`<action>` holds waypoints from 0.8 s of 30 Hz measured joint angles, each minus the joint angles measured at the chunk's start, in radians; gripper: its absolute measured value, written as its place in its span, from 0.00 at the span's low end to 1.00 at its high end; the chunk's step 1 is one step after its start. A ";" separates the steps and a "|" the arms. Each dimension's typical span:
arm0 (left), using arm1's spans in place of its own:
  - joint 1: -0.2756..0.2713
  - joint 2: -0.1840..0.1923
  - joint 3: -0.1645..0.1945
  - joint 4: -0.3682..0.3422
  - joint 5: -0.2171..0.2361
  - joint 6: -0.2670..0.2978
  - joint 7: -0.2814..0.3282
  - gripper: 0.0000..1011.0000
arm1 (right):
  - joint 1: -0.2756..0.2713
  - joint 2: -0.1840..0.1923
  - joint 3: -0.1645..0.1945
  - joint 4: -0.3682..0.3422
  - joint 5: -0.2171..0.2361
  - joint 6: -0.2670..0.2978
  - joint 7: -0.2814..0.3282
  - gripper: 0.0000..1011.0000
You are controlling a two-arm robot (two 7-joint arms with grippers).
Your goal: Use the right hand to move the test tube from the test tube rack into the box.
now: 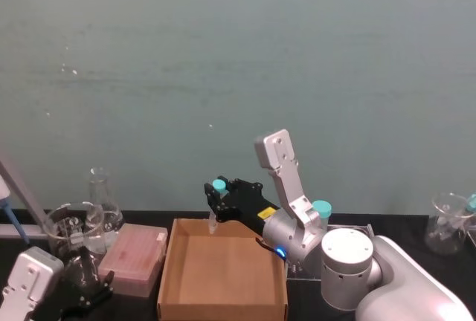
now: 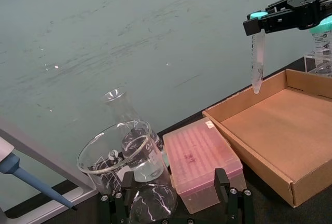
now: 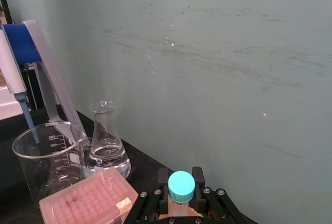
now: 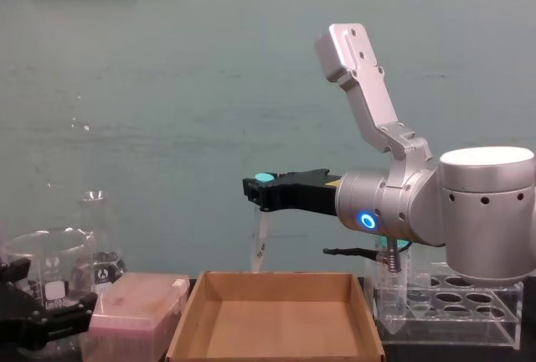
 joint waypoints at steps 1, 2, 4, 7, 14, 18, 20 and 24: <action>0.000 0.000 0.000 0.000 0.000 0.000 0.000 0.99 | 0.000 0.000 0.000 -0.001 0.000 0.000 0.000 0.27; 0.000 0.000 0.000 0.000 0.000 0.000 0.000 0.99 | -0.001 0.001 0.000 -0.002 0.001 0.001 0.000 0.27; 0.000 0.000 0.000 0.000 0.000 0.000 0.000 0.99 | -0.001 0.001 0.000 -0.004 0.001 0.001 0.000 0.31; 0.000 0.000 0.000 0.000 0.000 0.000 0.000 0.99 | -0.002 0.002 0.000 -0.007 0.002 0.002 0.001 0.39; 0.000 0.000 0.000 0.000 0.000 0.000 0.000 0.99 | -0.003 0.003 0.000 -0.011 0.002 0.003 0.001 0.62; 0.000 0.000 0.000 0.000 0.000 0.000 0.000 0.99 | -0.004 0.003 0.000 -0.012 0.003 0.004 0.002 0.73; 0.000 0.000 0.000 0.000 0.000 0.000 0.000 0.99 | -0.004 0.004 0.000 -0.013 0.003 0.004 0.002 0.80; 0.000 0.000 0.000 0.000 0.000 0.000 0.000 0.99 | -0.004 0.004 0.000 -0.014 0.003 0.004 0.002 0.91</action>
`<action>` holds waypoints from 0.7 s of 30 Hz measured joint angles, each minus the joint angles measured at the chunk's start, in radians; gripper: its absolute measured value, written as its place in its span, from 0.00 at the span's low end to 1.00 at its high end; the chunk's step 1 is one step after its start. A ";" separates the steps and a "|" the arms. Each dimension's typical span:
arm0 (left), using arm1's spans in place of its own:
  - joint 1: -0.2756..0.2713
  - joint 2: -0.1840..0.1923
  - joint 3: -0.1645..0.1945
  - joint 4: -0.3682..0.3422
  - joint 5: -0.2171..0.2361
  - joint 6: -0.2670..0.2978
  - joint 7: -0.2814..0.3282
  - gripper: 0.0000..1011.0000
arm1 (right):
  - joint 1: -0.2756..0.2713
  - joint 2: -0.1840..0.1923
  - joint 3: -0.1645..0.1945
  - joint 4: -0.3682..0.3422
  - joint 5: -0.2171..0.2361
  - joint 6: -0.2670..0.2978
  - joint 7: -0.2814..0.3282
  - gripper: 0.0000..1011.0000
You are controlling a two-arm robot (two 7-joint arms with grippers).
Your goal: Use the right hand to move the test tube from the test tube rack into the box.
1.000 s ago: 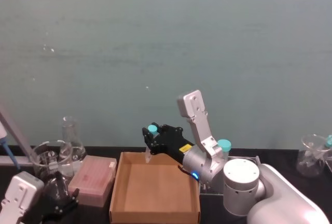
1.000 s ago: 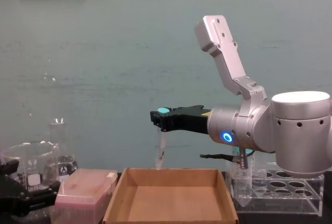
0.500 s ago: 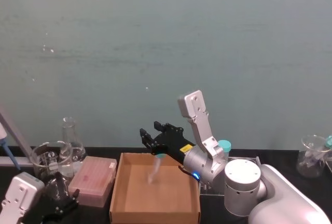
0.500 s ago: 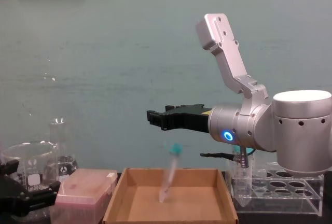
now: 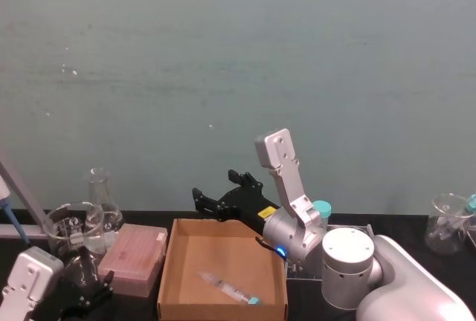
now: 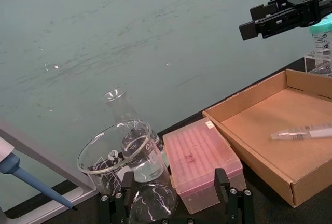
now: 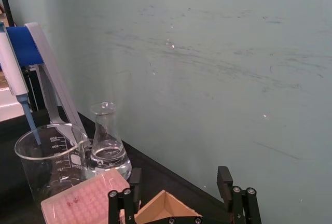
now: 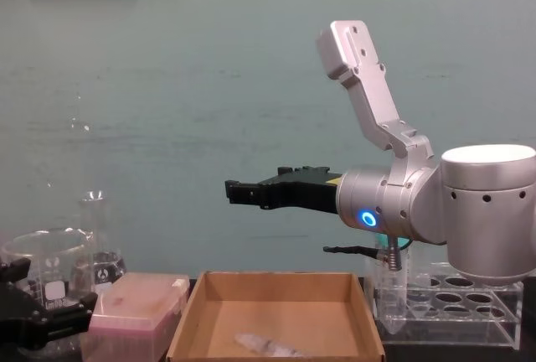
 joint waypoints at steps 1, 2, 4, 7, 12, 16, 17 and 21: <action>0.000 0.000 0.000 0.000 0.000 0.000 0.000 0.99 | 0.000 0.000 0.000 0.000 0.000 0.000 0.000 0.93; 0.000 0.000 0.000 0.000 0.000 0.000 0.000 0.99 | 0.000 0.000 0.000 0.000 0.000 0.000 0.000 0.95; 0.000 0.000 0.000 0.000 0.000 0.000 0.000 0.99 | 0.000 0.000 0.000 0.000 0.000 0.000 0.000 0.99; 0.000 0.000 0.000 0.000 0.000 0.000 0.000 0.99 | -0.001 0.000 0.000 -0.001 0.000 0.000 0.000 0.99; 0.000 0.000 0.000 0.000 0.000 0.000 0.000 0.99 | -0.053 0.028 0.017 -0.097 -0.002 -0.016 0.011 0.99; 0.000 0.000 0.000 0.000 0.000 0.000 0.000 0.99 | -0.098 0.056 0.042 -0.193 -0.006 -0.051 0.000 0.99; 0.000 0.000 0.000 0.000 0.000 0.000 0.000 0.99 | -0.106 0.061 0.047 -0.209 -0.007 -0.061 -0.006 0.99; 0.000 0.000 0.000 0.000 0.000 0.000 0.000 0.99 | -0.166 0.095 0.101 -0.315 -0.039 -0.151 -0.088 0.99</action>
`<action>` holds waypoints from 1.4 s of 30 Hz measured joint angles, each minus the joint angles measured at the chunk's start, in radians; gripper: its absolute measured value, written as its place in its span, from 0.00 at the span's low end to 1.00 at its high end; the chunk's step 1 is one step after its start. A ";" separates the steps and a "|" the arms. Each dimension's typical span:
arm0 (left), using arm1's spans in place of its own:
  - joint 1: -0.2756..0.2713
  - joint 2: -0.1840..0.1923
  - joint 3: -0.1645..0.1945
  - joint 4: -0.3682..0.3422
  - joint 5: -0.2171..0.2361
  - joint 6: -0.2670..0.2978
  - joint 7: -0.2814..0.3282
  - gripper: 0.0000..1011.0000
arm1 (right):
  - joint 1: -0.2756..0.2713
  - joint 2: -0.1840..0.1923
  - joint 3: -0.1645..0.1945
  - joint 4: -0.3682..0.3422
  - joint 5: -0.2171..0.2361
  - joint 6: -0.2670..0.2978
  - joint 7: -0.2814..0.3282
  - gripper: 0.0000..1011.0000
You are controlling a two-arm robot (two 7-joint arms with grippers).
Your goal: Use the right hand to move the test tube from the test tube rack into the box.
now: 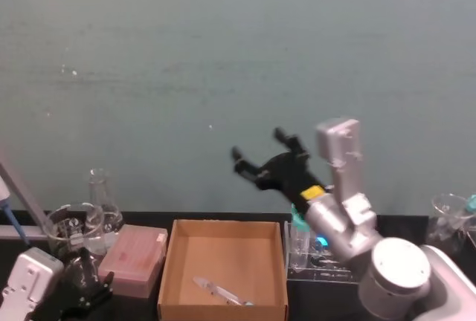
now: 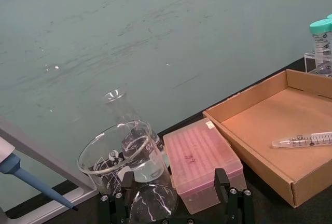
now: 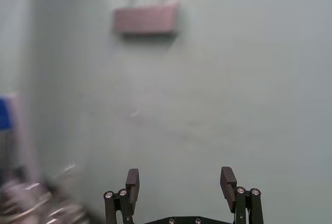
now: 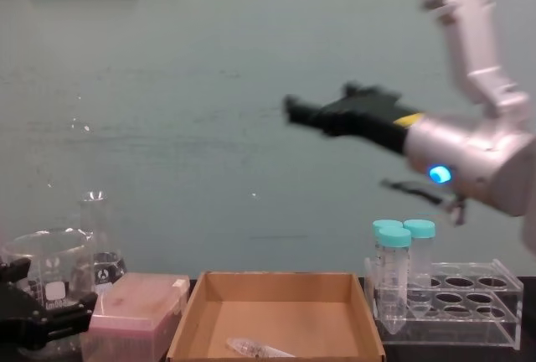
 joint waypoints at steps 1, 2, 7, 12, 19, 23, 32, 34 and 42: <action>0.000 0.000 0.000 0.000 0.000 0.000 0.000 0.99 | -0.011 0.005 0.011 -0.015 -0.007 -0.013 -0.019 0.99; 0.000 0.000 0.000 0.000 0.000 0.000 0.000 0.99 | -0.020 0.009 0.022 -0.026 -0.015 -0.023 -0.039 0.99; 0.000 0.000 0.000 0.000 0.000 0.000 0.000 0.99 | -0.102 0.044 0.111 -0.091 -0.082 -0.054 -0.207 0.99; 0.000 0.000 0.000 0.000 0.000 0.000 0.000 0.99 | -0.165 0.060 0.178 -0.101 -0.139 -0.039 -0.343 0.99; 0.000 0.000 0.000 0.000 0.000 0.000 0.000 0.99 | -0.245 0.060 0.251 -0.096 -0.171 0.038 -0.442 0.99; 0.000 0.000 0.000 0.000 0.000 0.000 0.000 0.99 | -0.272 0.057 0.265 -0.097 -0.177 0.070 -0.448 0.99; 0.000 0.000 0.000 0.000 0.000 0.000 0.000 0.99 | -0.282 0.055 0.269 -0.103 -0.180 0.087 -0.444 0.99; 0.000 0.000 0.000 0.000 0.000 0.000 0.000 0.99 | -0.281 0.055 0.269 -0.103 -0.180 0.086 -0.444 0.99; 0.000 0.000 0.000 0.000 0.000 0.000 0.000 0.99 | -0.279 0.056 0.268 -0.103 -0.180 0.082 -0.444 0.99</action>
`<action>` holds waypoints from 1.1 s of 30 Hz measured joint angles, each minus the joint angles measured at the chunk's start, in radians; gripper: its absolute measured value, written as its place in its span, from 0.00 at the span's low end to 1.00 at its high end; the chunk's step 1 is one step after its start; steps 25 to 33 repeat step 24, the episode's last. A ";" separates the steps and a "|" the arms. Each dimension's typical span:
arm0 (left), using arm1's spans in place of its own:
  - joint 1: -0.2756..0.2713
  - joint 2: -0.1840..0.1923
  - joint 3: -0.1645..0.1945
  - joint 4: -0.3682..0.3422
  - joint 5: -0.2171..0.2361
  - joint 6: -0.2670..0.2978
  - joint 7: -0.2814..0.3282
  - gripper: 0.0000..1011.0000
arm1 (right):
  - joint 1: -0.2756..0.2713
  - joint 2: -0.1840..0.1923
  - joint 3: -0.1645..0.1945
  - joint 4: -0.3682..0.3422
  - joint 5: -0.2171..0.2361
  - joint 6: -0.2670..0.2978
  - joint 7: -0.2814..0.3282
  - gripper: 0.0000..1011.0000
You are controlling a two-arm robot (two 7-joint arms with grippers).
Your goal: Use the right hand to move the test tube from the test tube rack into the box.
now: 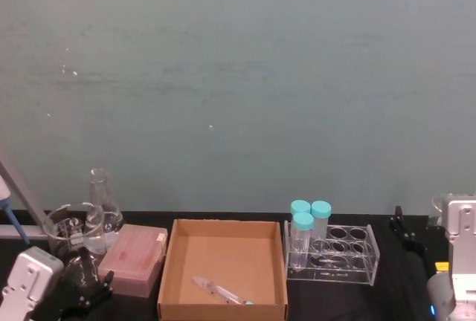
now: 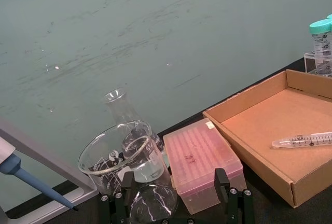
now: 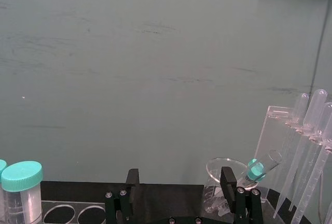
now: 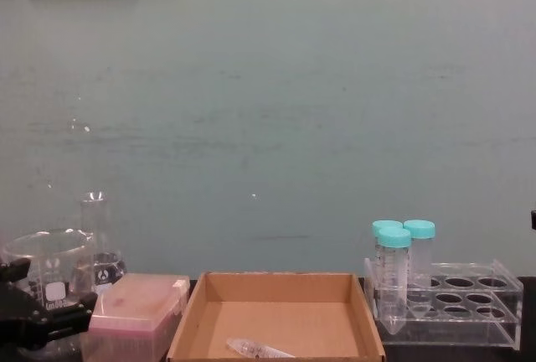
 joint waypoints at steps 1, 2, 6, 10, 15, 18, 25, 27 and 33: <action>0.000 0.000 0.000 0.000 0.000 0.000 0.000 0.99 | 0.000 0.000 0.000 0.000 0.000 0.000 0.000 0.99; 0.000 0.000 0.000 0.000 0.000 0.000 0.000 0.99 | 0.000 0.000 0.000 0.000 0.000 -0.001 0.000 0.99; 0.000 0.000 0.000 0.000 0.000 0.000 0.000 0.99 | 0.001 0.000 -0.001 0.000 0.000 -0.001 0.000 0.99; 0.000 0.000 0.000 0.000 0.000 0.000 0.000 0.99 | 0.001 0.001 -0.001 0.001 0.001 -0.002 0.000 0.99; 0.000 0.000 0.000 0.000 0.000 0.000 0.000 0.99 | 0.002 0.001 -0.001 0.001 0.001 -0.003 0.000 0.99; 0.000 0.000 0.000 0.000 0.000 0.000 0.000 0.99 | 0.002 0.001 -0.001 0.002 0.001 -0.003 -0.001 0.99; 0.000 0.000 0.000 0.000 0.000 0.000 0.000 0.99 | 0.002 0.001 -0.001 0.002 0.001 -0.004 -0.001 0.99; 0.000 0.000 0.000 0.000 0.000 0.000 0.000 0.99 | 0.002 0.001 -0.001 0.002 0.001 -0.004 -0.001 0.99; 0.000 0.000 0.000 0.000 0.000 0.000 0.000 0.99 | 0.002 0.001 -0.001 0.002 0.001 -0.004 -0.001 0.99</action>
